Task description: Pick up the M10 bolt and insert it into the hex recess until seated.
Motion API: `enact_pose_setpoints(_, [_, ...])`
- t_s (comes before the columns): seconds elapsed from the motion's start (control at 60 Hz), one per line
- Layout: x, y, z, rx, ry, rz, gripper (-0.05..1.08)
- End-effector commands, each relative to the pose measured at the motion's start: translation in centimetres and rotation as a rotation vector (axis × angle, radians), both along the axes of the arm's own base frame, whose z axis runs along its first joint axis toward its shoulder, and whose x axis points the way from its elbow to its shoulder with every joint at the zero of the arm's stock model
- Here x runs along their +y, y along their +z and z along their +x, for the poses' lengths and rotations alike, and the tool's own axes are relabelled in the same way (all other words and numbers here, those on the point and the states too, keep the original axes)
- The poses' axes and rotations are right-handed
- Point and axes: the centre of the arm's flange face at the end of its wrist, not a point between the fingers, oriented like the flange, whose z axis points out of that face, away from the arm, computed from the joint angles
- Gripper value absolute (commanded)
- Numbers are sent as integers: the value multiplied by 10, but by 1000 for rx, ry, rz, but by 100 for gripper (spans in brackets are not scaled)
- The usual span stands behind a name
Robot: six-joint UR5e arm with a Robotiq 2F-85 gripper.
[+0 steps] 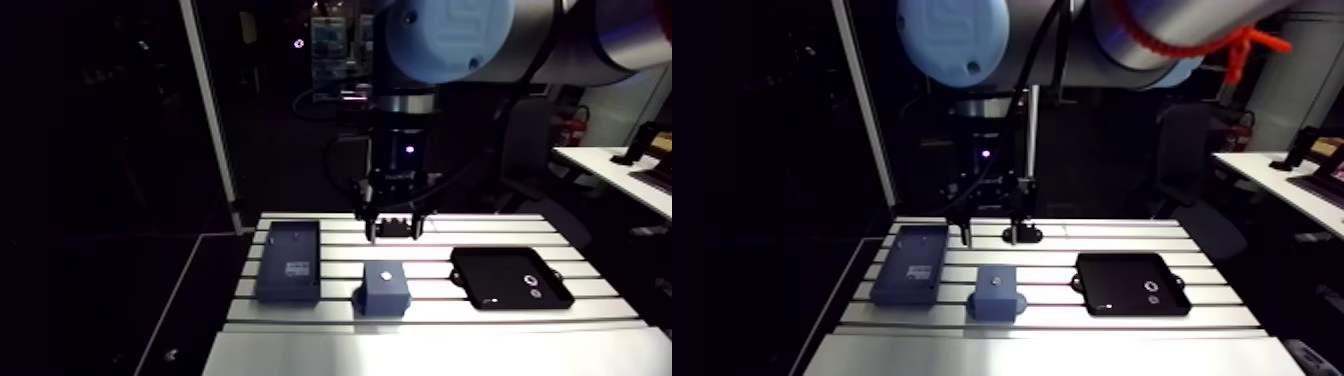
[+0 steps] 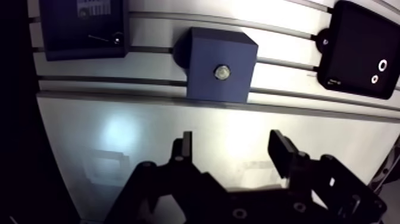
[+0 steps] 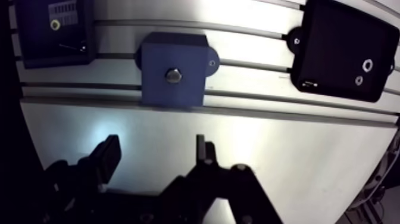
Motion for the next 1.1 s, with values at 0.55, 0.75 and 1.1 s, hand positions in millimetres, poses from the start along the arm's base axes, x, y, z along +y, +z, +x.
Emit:
enact_pose_setpoints(0.55, [5, 172, 24, 139, -11, 9, 1])
enact_pose_setpoints(0.75, [6, 183, 10, 157, -15, 1, 1])
enact_pose_setpoints(1.1, [7, 183, -6, 156, -10, 3, 1])
